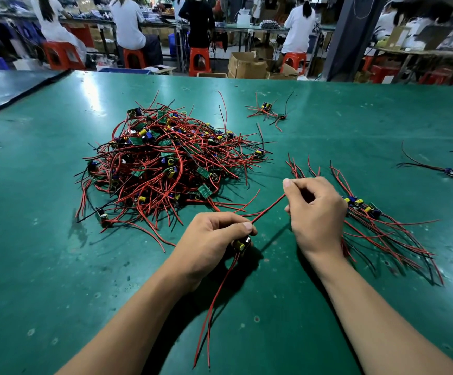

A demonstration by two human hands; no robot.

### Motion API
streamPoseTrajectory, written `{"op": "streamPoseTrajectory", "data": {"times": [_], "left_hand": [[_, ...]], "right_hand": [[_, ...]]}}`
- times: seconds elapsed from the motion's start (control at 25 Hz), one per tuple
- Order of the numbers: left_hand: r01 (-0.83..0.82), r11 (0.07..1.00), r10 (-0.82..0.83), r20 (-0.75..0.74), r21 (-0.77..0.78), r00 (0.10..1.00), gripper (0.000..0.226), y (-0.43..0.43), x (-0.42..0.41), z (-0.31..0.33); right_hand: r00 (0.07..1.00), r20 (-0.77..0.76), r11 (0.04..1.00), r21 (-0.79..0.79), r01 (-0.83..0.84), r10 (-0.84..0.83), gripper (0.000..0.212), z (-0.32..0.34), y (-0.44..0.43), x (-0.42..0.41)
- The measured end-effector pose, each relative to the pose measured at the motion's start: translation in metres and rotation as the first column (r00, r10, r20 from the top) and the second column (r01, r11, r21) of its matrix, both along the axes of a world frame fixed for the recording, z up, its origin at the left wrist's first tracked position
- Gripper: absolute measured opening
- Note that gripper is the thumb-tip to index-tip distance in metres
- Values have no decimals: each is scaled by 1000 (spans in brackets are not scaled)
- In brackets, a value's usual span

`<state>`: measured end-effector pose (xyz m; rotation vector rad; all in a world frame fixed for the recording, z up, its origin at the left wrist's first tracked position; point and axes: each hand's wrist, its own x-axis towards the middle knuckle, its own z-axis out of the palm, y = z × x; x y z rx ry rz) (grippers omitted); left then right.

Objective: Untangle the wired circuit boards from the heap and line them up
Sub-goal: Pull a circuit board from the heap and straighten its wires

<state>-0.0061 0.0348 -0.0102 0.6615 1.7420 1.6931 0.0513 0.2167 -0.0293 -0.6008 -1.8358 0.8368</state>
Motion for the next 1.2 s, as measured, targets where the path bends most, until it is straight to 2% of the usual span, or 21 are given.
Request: {"op": "streamPoseTrajectory", "data": {"times": [0.04, 0.08, 0.12, 0.16, 0.2, 0.24, 0.28, 0.32, 0.36, 0.52, 0.68, 0.8, 1.04, 1.12, 1.2], "left_hand": [[-3, 1000, 3, -4, -1, 1000, 17, 0, 0, 0], [-9, 1000, 9, -4, 2, 1000, 17, -1, 0, 0], [-17, 1000, 17, 3, 10, 1000, 17, -1, 0, 1], [-25, 999, 25, 15, 21, 1000, 16, -1, 1, 1], [-33, 999, 32, 29, 33, 999, 16, -1, 1, 1], [-38, 999, 36, 40, 40, 999, 16, -1, 1, 1], [-37, 999, 35, 44, 38, 998, 16, -1, 1, 1], [-29, 999, 27, 40, 30, 999, 16, 0, 1, 0], [-18, 1000, 17, 32, 20, 999, 16, -1, 0, 0], [-31, 999, 30, 38, 28, 999, 16, -1, -2, -1], [-74, 995, 70, 62, 71, 996, 15, 1, -1, -4], [-106, 992, 102, 59, 71, 993, 26, 3, -1, -3], [-158, 979, 108, 335, 127, 936, 51, 4, -5, 6], [-162, 973, 87, 388, 163, 917, 59, 5, -8, 6], [-147, 965, 45, 417, 215, 908, 67, 4, -9, 4]], "right_hand": [[1000, 2, 995, 96, 15, -15, 16, 0, -1, 1], [1000, 6, 993, 119, 14, -15, 16, 1, -2, 1], [1000, 20, 998, 69, -4, 3, 17, 2, -3, 1], [999, 26, 997, -67, -42, 44, 17, 2, -3, 1], [994, -9, 955, -277, -105, 106, 19, 4, -2, 0], [979, -98, 838, -507, -201, 176, 20, 7, -2, 0], [955, -207, 666, -685, -297, 214, 20, 10, -2, 0], [932, -282, 519, -775, -360, 226, 20, 12, -1, 0], [923, -302, 450, -808, -381, 238, 20, 14, 1, 1], [917, -254, 503, -775, -383, 306, 20, 14, -1, 2], [915, -262, 495, -777, -389, 308, 26, 16, -3, 3], [921, -229, 500, -785, -367, 316, 28, 16, -6, 3], [915, -115, 641, -680, -356, 387, 34, 12, -25, 2], [884, -5, 726, -568, -388, 468, 39, 11, -36, 3], [872, 159, 841, -391, -375, 462, 45, 10, -49, 5]]}}
